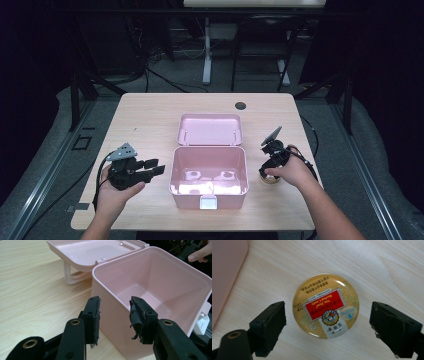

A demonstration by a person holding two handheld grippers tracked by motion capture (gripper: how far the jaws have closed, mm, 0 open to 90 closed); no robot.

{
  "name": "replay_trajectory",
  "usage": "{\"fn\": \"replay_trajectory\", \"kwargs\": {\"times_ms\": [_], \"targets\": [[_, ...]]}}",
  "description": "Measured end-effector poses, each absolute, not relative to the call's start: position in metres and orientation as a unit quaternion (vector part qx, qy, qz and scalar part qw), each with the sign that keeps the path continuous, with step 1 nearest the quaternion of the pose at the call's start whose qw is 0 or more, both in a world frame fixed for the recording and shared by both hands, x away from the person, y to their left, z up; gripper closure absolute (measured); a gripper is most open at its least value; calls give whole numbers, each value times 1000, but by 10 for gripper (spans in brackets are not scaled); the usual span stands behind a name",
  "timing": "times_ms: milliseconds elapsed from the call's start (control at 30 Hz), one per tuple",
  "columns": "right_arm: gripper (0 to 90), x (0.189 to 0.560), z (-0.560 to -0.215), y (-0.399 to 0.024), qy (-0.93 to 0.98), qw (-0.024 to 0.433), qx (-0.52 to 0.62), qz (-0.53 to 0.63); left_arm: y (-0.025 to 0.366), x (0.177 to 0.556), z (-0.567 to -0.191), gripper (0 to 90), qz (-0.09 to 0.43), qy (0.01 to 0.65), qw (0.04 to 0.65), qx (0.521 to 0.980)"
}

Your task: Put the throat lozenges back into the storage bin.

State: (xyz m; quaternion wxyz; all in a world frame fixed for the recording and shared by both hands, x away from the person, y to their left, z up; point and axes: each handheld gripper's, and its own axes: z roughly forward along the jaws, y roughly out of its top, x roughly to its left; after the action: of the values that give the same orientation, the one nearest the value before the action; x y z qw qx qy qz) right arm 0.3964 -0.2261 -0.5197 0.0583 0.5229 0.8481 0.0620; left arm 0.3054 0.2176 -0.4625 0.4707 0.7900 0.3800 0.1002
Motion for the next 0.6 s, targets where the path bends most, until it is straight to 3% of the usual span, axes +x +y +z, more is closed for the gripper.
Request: {"fn": "replay_trajectory", "kwargs": {"times_ms": [600], "targets": [[90, 404, -535, -224, 847, 43, 527, 42, 219, 307, -463, 595, 97, 382, 467, 792]]}}
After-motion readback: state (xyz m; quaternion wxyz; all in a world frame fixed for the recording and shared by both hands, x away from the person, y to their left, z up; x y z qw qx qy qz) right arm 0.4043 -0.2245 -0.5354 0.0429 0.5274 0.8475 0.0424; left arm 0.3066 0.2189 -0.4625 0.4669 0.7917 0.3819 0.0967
